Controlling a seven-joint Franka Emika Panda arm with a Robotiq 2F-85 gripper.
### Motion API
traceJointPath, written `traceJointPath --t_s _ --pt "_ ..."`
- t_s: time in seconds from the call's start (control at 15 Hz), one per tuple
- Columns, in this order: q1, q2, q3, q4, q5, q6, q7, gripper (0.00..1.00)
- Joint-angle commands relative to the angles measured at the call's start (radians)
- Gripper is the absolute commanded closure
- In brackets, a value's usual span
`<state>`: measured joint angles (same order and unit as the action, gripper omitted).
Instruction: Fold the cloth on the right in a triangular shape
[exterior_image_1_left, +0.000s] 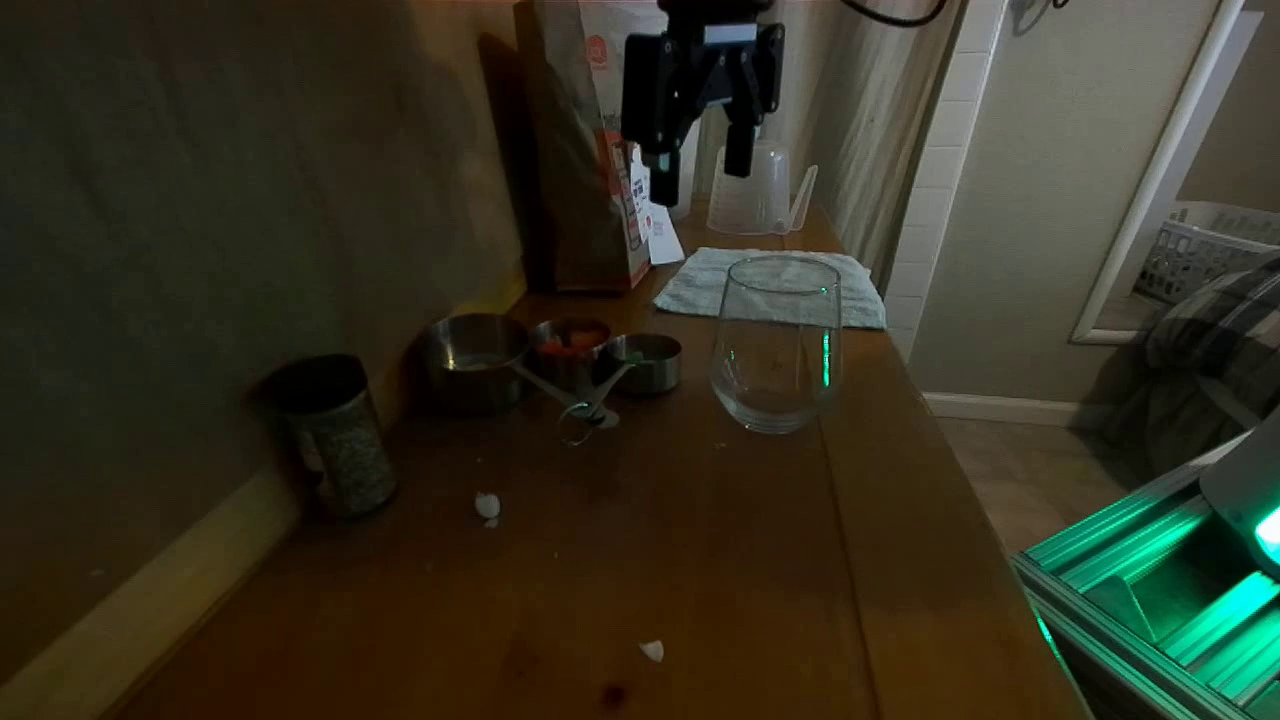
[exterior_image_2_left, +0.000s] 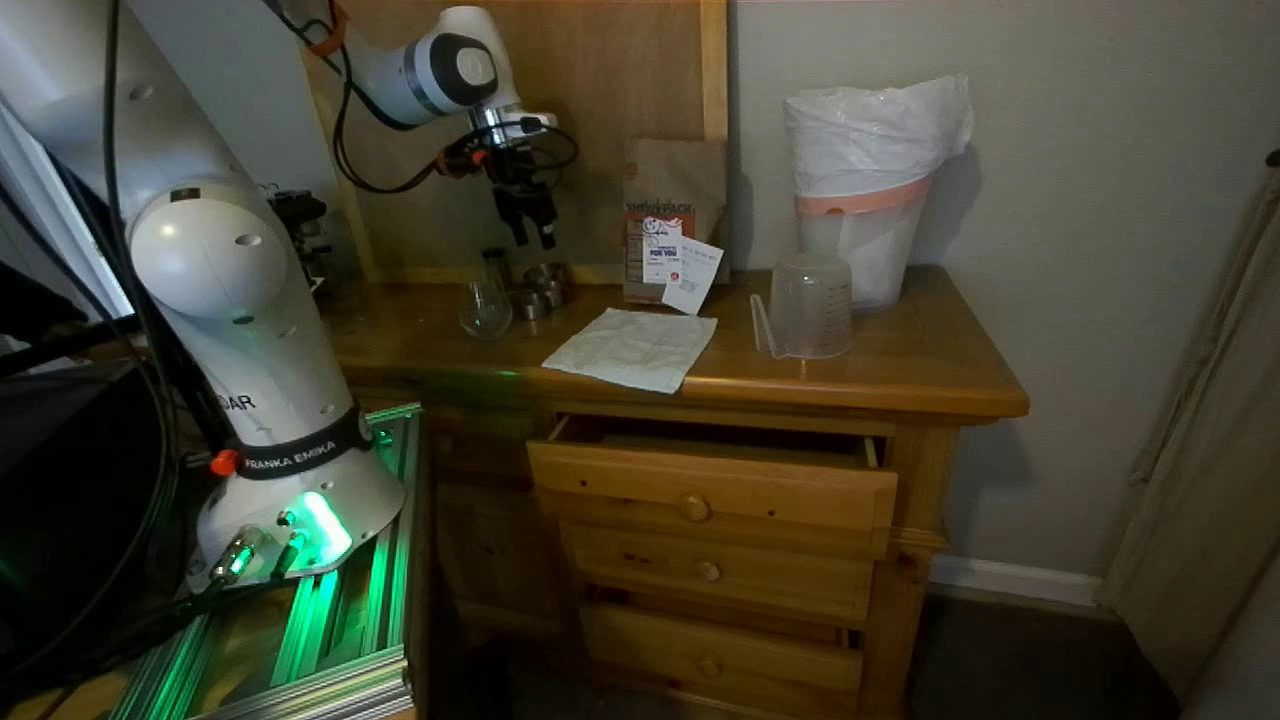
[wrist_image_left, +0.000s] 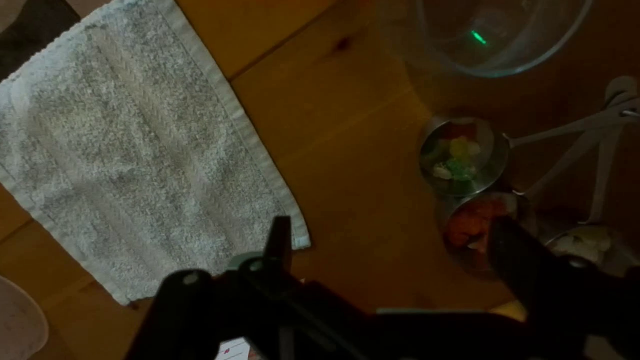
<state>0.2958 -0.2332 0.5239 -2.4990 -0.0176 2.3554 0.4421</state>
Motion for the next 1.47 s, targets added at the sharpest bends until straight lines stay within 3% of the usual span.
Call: traceJointPath --t_s 0.0,0.73,1.13,1.2,1.27,1.4 --pt "-0.016 0.110 -0.009 0.025 -0.111 0.055 0.065 0.00" --pt "0.026 0.358 -0.136 0.152 -0.446 0.117 0.320 0.00" --pt "0.081 0.455 -0.226 0.208 -0.492 0.129 0.352 0.00" --pt "0.089 0.464 -0.237 0.214 -0.484 0.128 0.347 0.25" --pt "0.096 0.472 -0.247 0.218 -0.480 0.129 0.345 0.26" --pt "0.110 0.482 -0.264 0.224 -0.472 0.126 0.340 0.41"
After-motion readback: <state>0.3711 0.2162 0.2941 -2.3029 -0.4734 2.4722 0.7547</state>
